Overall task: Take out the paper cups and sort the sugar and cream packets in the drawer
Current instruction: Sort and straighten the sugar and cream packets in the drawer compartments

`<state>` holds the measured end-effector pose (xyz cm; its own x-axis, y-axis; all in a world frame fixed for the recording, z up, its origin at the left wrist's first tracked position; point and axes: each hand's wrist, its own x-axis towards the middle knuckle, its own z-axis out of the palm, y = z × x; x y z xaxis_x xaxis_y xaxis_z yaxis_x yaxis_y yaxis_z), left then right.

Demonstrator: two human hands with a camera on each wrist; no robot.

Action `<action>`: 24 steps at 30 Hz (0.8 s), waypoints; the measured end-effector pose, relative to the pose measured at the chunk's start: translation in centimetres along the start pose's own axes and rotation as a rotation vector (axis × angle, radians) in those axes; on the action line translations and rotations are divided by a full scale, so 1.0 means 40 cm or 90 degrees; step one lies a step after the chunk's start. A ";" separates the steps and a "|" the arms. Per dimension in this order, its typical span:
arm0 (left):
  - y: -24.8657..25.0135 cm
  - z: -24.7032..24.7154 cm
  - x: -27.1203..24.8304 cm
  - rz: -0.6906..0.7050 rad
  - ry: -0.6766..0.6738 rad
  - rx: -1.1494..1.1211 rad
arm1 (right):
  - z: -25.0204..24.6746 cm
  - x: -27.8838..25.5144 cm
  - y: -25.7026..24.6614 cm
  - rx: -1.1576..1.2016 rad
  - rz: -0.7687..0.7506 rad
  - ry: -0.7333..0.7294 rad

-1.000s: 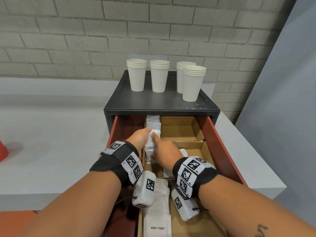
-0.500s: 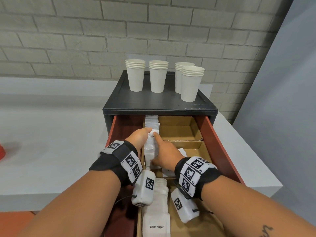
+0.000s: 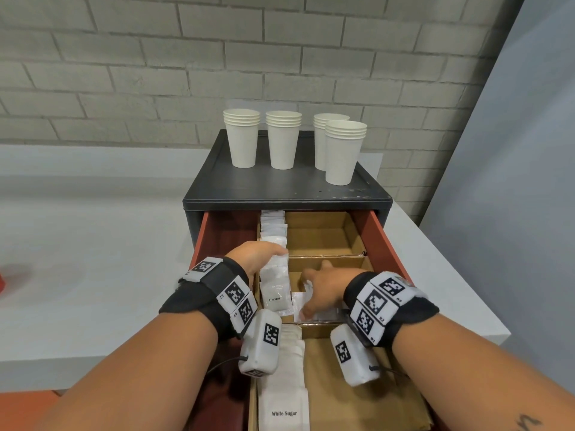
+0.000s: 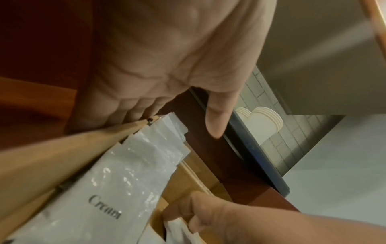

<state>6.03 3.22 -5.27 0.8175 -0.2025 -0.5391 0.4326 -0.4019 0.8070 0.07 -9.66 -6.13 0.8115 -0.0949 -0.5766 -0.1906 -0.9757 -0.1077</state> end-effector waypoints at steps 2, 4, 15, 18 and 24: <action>-0.003 -0.001 -0.004 -0.007 -0.007 0.045 | 0.008 0.009 -0.009 -0.044 -0.021 0.006; -0.003 -0.002 -0.004 -0.009 -0.002 0.058 | 0.008 0.008 -0.019 -0.094 -0.034 0.009; -0.003 -0.006 -0.001 0.009 0.031 -0.070 | -0.014 0.000 0.032 0.069 -0.143 0.114; 0.001 -0.010 0.001 0.047 0.043 -0.101 | -0.040 -0.003 0.056 0.115 -0.149 0.212; 0.007 -0.013 0.002 0.178 0.073 -0.124 | -0.069 0.000 0.083 0.324 -0.176 0.343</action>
<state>6.41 3.55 -4.98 0.9469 -0.1750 -0.2697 0.2417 -0.1654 0.9561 0.97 -13.45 -4.27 0.9972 -0.0723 -0.0174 -0.0674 -0.7800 -0.6221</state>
